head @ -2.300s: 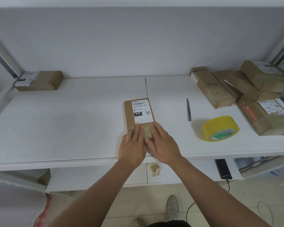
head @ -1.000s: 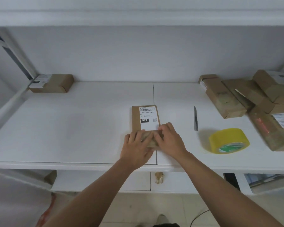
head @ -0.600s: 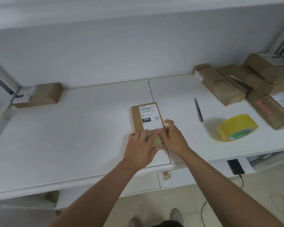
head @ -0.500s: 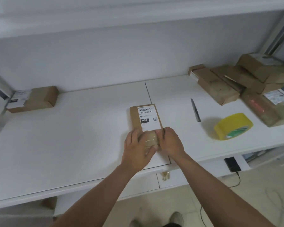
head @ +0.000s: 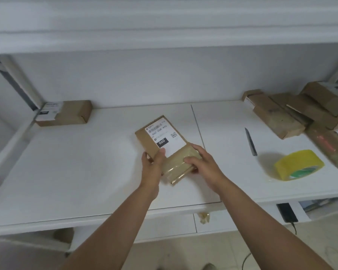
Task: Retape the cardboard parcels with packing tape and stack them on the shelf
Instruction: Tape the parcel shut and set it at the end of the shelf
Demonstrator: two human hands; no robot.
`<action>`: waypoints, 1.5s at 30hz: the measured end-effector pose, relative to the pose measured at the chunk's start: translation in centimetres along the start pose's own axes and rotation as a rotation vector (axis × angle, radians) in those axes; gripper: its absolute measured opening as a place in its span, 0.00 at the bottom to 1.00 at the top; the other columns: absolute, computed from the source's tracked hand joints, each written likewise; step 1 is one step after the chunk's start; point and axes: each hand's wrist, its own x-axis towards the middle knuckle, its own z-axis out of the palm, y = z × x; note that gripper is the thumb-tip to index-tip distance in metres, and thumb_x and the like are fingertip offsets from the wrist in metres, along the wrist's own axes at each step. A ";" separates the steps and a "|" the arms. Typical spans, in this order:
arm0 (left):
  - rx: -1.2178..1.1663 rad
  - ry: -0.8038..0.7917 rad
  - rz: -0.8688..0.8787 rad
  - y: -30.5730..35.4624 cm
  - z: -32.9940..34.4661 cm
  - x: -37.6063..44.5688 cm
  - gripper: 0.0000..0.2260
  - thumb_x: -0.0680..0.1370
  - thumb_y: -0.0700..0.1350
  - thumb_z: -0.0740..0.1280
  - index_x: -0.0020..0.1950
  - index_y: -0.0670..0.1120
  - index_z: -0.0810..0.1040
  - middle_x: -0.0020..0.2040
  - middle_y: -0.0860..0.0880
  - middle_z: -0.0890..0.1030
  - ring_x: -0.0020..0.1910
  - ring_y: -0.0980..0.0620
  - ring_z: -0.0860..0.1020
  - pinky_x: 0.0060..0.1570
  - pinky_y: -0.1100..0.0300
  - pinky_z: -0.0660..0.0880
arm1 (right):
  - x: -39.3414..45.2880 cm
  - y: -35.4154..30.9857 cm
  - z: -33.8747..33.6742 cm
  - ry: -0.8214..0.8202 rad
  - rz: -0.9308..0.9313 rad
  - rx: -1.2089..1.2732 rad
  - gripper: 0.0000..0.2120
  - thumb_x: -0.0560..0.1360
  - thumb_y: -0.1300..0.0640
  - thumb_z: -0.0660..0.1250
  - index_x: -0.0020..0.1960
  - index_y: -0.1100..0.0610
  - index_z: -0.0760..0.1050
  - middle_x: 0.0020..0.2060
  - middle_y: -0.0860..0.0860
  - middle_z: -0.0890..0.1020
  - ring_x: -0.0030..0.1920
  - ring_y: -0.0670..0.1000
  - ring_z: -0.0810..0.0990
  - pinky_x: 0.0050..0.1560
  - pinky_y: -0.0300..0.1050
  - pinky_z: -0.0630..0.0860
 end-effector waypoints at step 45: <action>-0.449 0.328 -0.179 5.7 -18.6 2.0 0.11 0.80 0.53 0.68 0.59 0.49 0.77 0.54 0.47 0.82 0.49 0.45 0.82 0.45 0.51 0.81 | 4.4 1.7 21.2 -0.243 -0.579 -1.117 0.32 0.80 0.38 0.50 0.74 0.57 0.68 0.77 0.57 0.64 0.60 0.63 0.78 0.53 0.55 0.78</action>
